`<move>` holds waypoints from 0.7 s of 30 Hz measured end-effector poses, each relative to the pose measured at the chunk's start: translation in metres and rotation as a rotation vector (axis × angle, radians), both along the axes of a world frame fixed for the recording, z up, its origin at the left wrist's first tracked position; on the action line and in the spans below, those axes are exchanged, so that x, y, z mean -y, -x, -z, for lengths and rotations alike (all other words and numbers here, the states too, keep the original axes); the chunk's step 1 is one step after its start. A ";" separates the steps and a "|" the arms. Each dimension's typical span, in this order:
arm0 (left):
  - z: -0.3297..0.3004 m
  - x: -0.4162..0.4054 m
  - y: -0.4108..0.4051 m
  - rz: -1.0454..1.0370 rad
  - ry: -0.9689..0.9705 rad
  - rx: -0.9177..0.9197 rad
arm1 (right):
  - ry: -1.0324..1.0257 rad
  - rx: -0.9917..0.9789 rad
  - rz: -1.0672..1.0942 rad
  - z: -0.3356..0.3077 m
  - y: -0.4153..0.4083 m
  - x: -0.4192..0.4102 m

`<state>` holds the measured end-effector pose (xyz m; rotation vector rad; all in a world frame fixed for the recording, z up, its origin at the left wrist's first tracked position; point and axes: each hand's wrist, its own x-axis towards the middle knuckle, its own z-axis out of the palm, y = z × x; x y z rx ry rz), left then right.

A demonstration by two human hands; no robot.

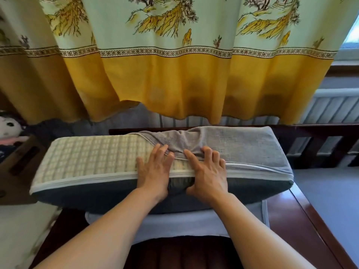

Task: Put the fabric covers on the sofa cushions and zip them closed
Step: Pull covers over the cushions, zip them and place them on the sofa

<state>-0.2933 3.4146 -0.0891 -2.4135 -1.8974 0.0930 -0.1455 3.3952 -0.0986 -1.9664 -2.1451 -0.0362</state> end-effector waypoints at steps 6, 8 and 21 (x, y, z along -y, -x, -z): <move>-0.011 -0.037 -0.004 -0.002 0.036 0.003 | 0.029 0.000 -0.021 -0.010 -0.007 -0.038; -0.014 -0.049 -0.004 0.014 0.051 0.010 | 0.046 0.002 -0.036 -0.013 -0.011 -0.047; -0.016 -0.077 -0.041 0.181 0.022 0.190 | -0.041 -0.099 0.185 -0.011 -0.095 -0.078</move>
